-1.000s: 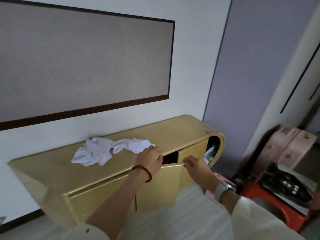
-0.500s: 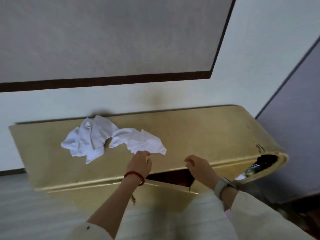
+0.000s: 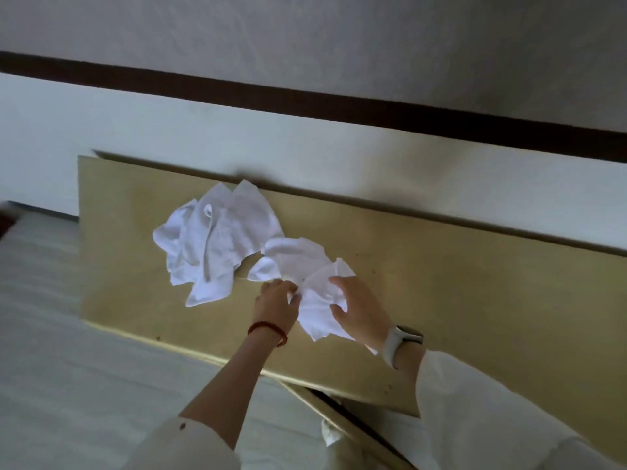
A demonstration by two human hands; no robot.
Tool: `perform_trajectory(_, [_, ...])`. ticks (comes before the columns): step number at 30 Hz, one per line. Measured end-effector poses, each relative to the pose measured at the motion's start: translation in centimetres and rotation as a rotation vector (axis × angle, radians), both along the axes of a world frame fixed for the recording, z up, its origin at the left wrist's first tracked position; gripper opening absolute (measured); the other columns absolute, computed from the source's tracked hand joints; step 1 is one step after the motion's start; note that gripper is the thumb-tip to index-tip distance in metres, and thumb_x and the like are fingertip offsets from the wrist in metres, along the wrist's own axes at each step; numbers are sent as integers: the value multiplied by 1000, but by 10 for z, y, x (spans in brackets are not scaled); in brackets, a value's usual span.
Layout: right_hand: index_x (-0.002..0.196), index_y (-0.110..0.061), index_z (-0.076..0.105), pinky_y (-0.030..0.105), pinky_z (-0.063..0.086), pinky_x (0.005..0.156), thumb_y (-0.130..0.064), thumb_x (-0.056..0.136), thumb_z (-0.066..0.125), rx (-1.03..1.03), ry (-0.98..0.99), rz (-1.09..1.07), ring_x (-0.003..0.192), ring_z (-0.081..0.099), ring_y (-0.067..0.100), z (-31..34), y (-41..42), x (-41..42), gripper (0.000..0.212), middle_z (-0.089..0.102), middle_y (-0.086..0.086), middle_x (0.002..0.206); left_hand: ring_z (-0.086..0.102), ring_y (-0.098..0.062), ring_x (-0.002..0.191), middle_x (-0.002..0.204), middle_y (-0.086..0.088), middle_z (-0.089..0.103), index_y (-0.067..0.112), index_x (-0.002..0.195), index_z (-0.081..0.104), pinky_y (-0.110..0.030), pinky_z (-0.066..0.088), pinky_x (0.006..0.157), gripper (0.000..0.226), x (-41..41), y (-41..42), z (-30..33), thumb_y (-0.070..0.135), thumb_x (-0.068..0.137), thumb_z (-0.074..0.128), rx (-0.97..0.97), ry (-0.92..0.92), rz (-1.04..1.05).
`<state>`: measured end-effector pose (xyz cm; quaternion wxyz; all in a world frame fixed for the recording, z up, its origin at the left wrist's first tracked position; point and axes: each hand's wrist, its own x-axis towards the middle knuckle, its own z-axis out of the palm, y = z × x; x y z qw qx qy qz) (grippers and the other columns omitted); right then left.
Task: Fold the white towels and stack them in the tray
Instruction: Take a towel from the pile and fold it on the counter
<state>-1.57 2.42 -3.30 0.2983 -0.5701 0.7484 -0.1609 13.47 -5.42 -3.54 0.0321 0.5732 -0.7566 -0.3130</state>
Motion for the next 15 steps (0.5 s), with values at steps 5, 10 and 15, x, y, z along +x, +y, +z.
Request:
perform_trajectory(5, [106,-15,59,42,55,65,-27,82,43,-228,118,107,90,63,33,11,-36,-2,31,64,9,103,57,-24,99,99,-7,66,8,106,63,-28,42,83,34,-7,-10,38,30,88,44,-76,181,-56])
perform_trajectory(10, [106,-8,57,31,40,66,-18,92,35,-267,49,35,79,54,25,58,-54,-37,27,59,7,88,53,-21,72,77,-3,58,10,107,54,-17,31,54,19,-29,-19,93,21,97,42,-116,258,38])
perform_trajectory(15, [99,-9,57,24,34,58,-10,92,39,-392,-22,-30,71,50,17,119,-57,-96,19,54,-2,77,53,-23,68,66,-5,58,16,87,55,-33,42,67,21,-59,-23,138,36,84,64,-151,271,-46])
